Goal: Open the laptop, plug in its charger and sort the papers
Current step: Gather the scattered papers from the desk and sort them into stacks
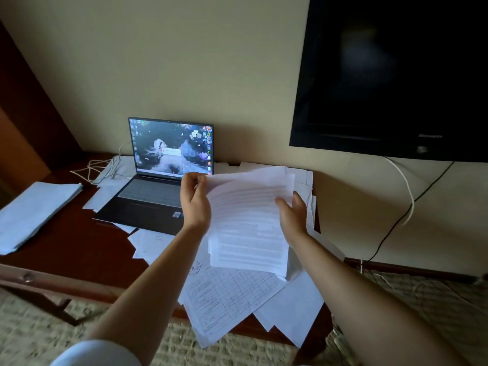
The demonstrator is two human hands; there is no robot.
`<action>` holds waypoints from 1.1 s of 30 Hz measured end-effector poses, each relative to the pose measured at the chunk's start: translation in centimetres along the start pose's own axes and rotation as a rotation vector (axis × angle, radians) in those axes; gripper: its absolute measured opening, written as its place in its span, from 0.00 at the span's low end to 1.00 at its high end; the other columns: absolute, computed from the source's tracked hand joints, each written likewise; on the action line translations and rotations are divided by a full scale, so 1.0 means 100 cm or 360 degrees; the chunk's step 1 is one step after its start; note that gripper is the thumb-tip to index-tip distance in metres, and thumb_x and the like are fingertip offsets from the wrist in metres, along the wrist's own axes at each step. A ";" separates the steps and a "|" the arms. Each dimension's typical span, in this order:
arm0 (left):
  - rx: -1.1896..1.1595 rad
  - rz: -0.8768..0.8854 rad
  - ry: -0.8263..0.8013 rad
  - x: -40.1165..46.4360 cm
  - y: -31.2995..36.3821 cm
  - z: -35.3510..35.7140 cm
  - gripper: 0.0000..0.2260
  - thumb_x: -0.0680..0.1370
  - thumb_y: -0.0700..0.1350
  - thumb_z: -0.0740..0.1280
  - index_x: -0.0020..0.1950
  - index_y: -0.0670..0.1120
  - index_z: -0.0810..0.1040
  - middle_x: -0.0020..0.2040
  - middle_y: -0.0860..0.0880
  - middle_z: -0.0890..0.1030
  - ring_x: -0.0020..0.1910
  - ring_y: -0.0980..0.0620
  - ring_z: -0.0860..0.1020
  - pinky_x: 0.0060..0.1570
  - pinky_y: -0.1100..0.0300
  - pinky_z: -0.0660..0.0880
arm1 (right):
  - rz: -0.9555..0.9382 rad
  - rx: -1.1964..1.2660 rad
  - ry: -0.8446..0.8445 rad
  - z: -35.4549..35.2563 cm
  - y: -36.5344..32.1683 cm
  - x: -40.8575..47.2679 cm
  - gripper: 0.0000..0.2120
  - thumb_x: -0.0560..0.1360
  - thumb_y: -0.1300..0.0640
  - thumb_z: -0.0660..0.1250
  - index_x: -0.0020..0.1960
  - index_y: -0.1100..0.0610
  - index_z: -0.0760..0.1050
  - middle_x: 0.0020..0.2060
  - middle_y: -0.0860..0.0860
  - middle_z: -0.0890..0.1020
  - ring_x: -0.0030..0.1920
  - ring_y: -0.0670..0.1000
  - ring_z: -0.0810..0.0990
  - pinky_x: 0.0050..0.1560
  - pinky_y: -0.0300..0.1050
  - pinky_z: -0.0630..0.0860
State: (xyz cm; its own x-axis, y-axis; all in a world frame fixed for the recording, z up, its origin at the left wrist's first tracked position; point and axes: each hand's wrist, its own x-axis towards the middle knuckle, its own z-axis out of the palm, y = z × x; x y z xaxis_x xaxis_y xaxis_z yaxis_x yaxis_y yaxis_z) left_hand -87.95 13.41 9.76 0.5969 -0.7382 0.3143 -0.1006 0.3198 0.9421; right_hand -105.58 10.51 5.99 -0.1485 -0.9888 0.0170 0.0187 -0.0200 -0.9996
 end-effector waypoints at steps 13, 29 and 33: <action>-0.0126 -0.0064 -0.0094 -0.003 0.003 -0.020 0.24 0.75 0.42 0.71 0.65 0.46 0.62 0.50 0.50 0.75 0.45 0.65 0.78 0.47 0.69 0.74 | 0.0003 0.0079 0.0050 0.004 -0.006 0.010 0.11 0.74 0.66 0.57 0.39 0.53 0.73 0.36 0.48 0.77 0.36 0.47 0.73 0.36 0.40 0.69; 0.0159 -0.0313 -0.0172 -0.017 -0.012 -0.027 0.33 0.70 0.34 0.75 0.70 0.51 0.66 0.46 0.53 0.75 0.44 0.60 0.75 0.41 0.71 0.73 | -0.0117 -0.0083 0.0063 0.015 0.002 -0.001 0.28 0.74 0.67 0.56 0.70 0.45 0.60 0.63 0.42 0.67 0.33 0.45 0.72 0.38 0.38 0.69; 0.0128 -0.0254 -0.0054 -0.005 0.000 -0.022 0.22 0.68 0.37 0.76 0.58 0.53 0.76 0.50 0.53 0.78 0.45 0.59 0.77 0.47 0.64 0.77 | -0.0270 0.0014 0.0121 0.027 -0.013 0.005 0.25 0.74 0.69 0.56 0.69 0.51 0.63 0.59 0.42 0.71 0.44 0.28 0.71 0.46 0.29 0.67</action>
State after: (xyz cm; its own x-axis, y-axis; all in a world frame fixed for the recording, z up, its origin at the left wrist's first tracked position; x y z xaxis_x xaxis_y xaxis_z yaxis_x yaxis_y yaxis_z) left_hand -86.51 15.06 9.32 0.5835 -0.7956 0.1627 -0.0708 0.1498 0.9862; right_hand -102.98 9.63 7.40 -0.2243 -0.9571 0.1833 -0.0044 -0.1871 -0.9823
